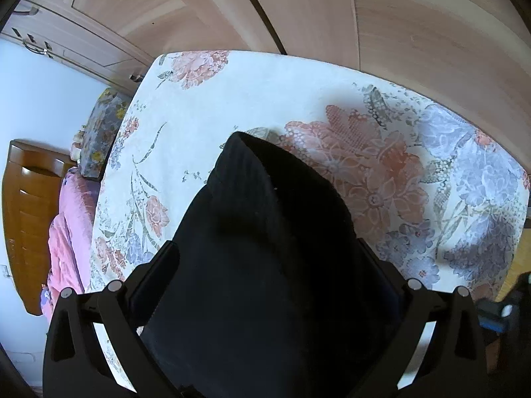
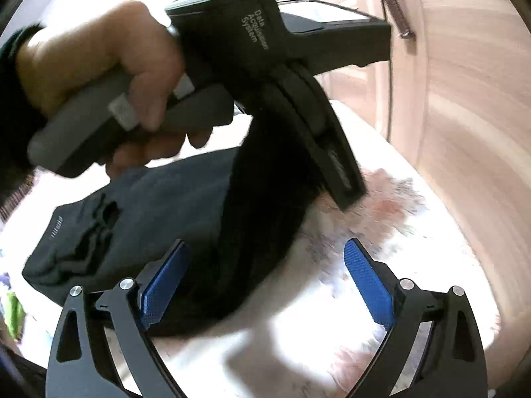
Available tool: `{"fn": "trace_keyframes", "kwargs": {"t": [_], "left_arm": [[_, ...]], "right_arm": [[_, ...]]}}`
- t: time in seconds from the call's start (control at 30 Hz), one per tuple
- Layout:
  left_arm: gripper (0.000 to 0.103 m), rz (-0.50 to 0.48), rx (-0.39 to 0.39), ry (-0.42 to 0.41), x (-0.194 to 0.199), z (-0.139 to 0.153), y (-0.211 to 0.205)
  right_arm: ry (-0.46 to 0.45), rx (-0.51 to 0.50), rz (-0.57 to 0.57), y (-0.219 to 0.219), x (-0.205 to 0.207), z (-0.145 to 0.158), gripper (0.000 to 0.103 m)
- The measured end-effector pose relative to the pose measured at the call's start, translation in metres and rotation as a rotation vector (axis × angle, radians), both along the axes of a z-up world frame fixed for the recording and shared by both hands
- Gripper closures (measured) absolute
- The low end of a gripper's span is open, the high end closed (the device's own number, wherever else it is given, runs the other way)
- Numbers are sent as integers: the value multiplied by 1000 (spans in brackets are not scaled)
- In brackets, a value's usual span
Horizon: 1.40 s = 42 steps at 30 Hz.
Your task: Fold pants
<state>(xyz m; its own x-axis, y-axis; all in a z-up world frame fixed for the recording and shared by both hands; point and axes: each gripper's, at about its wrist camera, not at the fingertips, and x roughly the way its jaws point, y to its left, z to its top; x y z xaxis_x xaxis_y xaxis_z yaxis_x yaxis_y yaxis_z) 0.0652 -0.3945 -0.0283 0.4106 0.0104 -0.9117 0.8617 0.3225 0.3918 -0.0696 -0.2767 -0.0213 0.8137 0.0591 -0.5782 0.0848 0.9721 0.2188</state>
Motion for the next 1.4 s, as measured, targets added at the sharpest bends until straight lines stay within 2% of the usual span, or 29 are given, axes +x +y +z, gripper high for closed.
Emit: {"fn": "trace_keyframes", "kwargs": {"t": [0.03,0.1,0.13,0.17,0.2,0.23,0.3,0.37,0.43,0.57,0.63,0.67,0.77,0.8,0.87,0.93,1.0,1.03,1.07,1.1,1.13,1.17,1.23,1.27,1.3,1.33,1.4], "left_arm": [[1,-3,-7,8,-1,1,0],[1,2,-26,23,-5,5,-3],[1,4,-43,32,-5,8,-3],[1,6,-70,45,-5,15,-3],[2,10,-100,59,-3,23,-2],[2,19,-132,68,1,32,0],[2,61,-202,82,14,54,6],[2,105,-249,117,27,71,13],[2,139,-260,174,34,78,18],[2,217,-213,298,31,74,25],[2,225,-165,314,22,69,30],[2,222,-140,293,20,67,33],[2,244,-35,155,21,58,44],[2,254,-13,137,22,56,46],[2,269,-9,175,24,56,55],[2,268,-12,280,21,52,60],[2,246,20,282,13,44,59],[4,242,42,265,11,37,59],[26,240,45,264,9,34,58],[44,247,42,271,9,32,60],[71,263,39,267,11,30,62],[76,265,9,267,12,33,66],[79,232,-41,256,7,39,73],[80,240,-66,255,7,42,79],[80,257,-106,265,10,48,88],[80,283,-157,280,15,57,100],[80,327,-251,299,22,78,124]], "right_arm": [[3,11,8,0,7,-1,13],[29,18,7,1,22,-6,27],[40,21,-1,2,29,-7,28],[42,26,-9,1,32,-9,39],[39,18,-38,-1,32,-9,55],[30,8,-59,-3,30,-8,65],[2,-16,-56,-3,25,-5,70],[-20,-106,-44,9,19,3,72],[-55,-220,-28,30,13,14,72],[-115,-397,11,69,3,27,72],[-119,-433,18,77,4,27,72],[-119,-443,18,78,4,26,72],[-118,-463,14,82,2,26,72],[-117,-468,15,83,1,26,72],[-119,-492,19,85,0,26,72],[-124,-512,26,90,-1,26,72],[-130,-530,33,96,-1,26,72],[-130,-543,40,99,-1,26,72],[-126,-555,47,103,-2,25,72],[-125,-558,47,104,-2,25,72],[-115,-560,46,106,-2,23,72],[-112,-563,43,106,-1,23,71],[-102,-555,54,107,-3,25,64],[-103,-537,65,107,-5,26,44],[-116,-507,66,105,-12,28,16],[-127,-473,70,103,-17,29,10],[-107,-392,91,99,-24,27,10]]}}
